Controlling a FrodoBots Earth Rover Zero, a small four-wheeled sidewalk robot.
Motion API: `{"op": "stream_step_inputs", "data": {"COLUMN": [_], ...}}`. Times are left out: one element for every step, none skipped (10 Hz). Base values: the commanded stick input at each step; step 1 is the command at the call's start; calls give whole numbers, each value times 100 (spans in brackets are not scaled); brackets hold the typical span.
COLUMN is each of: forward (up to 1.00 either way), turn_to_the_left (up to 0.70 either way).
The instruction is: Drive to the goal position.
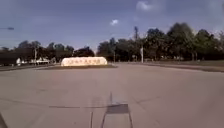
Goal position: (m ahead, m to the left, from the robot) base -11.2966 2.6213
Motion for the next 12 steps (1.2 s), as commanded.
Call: {"op": "stream_step_inputs", "data": {"forward": [100,100,100,100,100,100,100,100,100,100,100,100], "turn_to_the_left": [42,42,42,42,42,42,42,42,41,3,2,2]}}
